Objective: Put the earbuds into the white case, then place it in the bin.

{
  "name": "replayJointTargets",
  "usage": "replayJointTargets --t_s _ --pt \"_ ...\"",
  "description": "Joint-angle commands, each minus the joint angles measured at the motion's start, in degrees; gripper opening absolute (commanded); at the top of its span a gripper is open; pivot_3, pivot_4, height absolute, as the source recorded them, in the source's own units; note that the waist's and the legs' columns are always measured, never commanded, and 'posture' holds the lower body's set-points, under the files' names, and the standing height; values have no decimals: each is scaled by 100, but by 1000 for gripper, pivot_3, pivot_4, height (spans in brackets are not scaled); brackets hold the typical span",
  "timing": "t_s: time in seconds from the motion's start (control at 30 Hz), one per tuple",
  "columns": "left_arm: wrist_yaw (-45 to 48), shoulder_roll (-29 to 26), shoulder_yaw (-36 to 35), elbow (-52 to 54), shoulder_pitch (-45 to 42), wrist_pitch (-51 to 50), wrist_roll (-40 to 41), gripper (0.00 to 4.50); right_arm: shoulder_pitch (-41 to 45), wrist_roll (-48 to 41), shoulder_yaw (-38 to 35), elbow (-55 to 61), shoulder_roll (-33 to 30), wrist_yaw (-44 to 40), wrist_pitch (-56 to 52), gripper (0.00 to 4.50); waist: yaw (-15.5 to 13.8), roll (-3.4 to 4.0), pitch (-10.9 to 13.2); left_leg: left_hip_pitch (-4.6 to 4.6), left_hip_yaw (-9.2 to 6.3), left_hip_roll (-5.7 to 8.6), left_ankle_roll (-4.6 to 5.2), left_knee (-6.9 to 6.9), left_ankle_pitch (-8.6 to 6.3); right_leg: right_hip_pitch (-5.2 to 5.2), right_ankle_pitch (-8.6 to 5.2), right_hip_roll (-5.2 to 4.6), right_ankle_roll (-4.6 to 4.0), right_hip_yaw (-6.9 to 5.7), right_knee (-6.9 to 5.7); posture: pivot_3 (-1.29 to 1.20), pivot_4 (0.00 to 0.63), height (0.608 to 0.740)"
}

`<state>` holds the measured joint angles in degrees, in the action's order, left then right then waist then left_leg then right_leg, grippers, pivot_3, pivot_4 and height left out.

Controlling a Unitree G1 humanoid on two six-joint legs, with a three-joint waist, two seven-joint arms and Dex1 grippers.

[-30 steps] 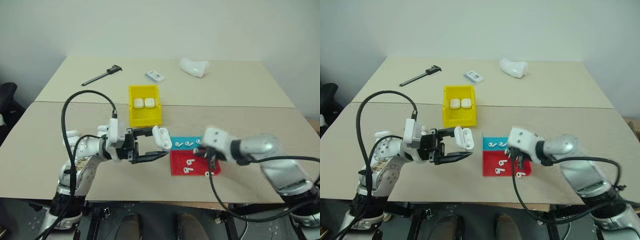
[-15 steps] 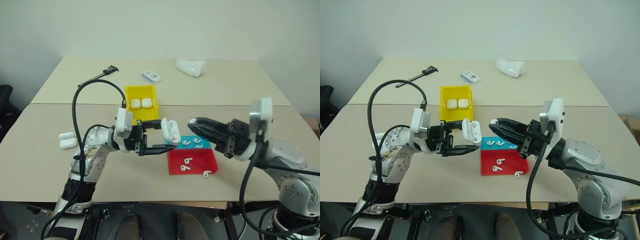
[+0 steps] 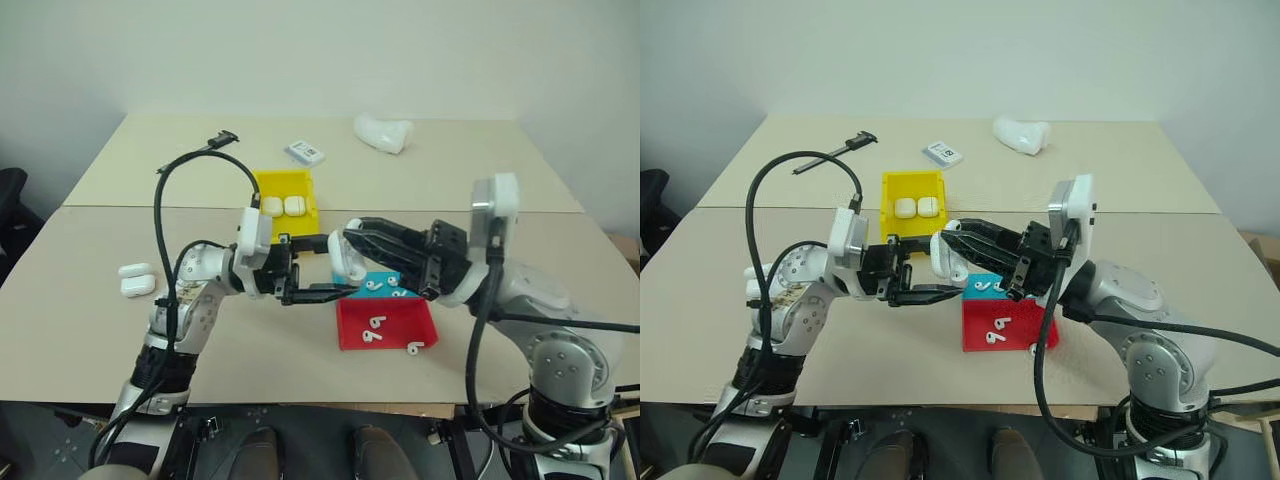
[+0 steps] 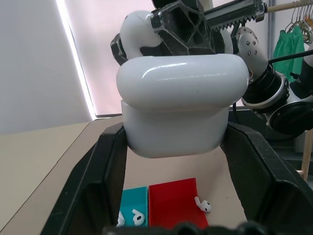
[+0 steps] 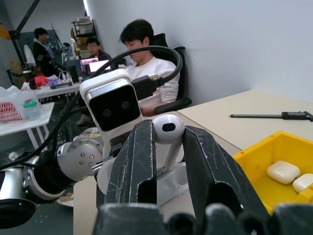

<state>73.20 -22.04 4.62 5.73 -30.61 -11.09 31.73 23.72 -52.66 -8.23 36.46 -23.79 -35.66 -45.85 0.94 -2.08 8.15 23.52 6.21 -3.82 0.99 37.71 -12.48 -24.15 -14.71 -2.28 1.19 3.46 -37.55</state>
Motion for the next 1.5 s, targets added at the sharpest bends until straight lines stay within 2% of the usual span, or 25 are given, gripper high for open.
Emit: replayJointTargets --t_s 0.03,0.27,0.43,0.77,0.9,1.03,1.17,1.23,1.3,1.4,1.5 --pt "27 23 -15 67 -111 102 78 2727 50 138 100 53 -84 81 254 620 1 0 0 1 0 0 0 0 0 -1 0 0 0 0 0 0 150 740" --pt "-10 21 4 155 -50 84 72 2727 -66 296 157 -27 -257 78 397 620 -2 0 0 1 1 -1 0 0 0 -1 0 0 0 -1 -1 0 150 740" --pt "-46 23 12 165 -39 91 68 2727 -176 383 283 -15 -513 -212 541 620 -5 0 0 2 1 0 0 0 0 -1 0 -1 0 0 1 0 150 740" --pt "-102 45 14 128 -41 168 54 2727 -162 499 368 -78 -726 -300 663 3875 -2 0 0 2 -1 -1 0 0 0 -2 0 0 0 -1 1 0 150 740" --pt "-123 74 36 107 -45 195 37 2727 -149 511 175 -105 -908 -245 634 3875 -9 0 0 2 -1 0 0 0 0 -1 0 0 0 -1 2 0 150 740" --pt "-130 95 41 75 -37 215 21 2727 -85 300 -324 -264 -1291 -305 612 3875 -11 0 0 2 -1 0 0 0 0 -1 0 -1 0 -1 3 0 150 740" --pt "-161 121 52 85 9 234 3 2727 -38 113 -806 -551 -1874 -627 548 3875 -14 1 1 4 0 1 1 0 0 -1 0 -3 1 0 5 0 150 740" --pt "-177 132 59 97 39 246 -11 2727 -80 182 -802 -701 -2312 -981 468 3875 -14 2 2 4 0 1 2 -1 -1 0 0 -3 1 -1 8 0 150 740" --pt "-199 140 59 114 76 257 -19 2727 -203 536 -492 -778 -2877 -1448 470 3875 -7 3 2 4 0 0 4 -1 -2 0 0 -3 1 0 10 0 150 740" --pt "-273 156 61 185 166 250 -16 2727 -412 1651 428 -724 -3658 -1982 932 3875 7 4 2 0 -3 -1 8 -2 -5 1 0 -3 1 5 11 0 150 740" --pt "-367 170 56 276 275 247 -15 2727 -405 2412 1174 -767 -3907 -2369 1424 3875 15 4 2 0 -5 -2 8 -1 -5 -2 -2 -2 3 3 12 0 150 740"
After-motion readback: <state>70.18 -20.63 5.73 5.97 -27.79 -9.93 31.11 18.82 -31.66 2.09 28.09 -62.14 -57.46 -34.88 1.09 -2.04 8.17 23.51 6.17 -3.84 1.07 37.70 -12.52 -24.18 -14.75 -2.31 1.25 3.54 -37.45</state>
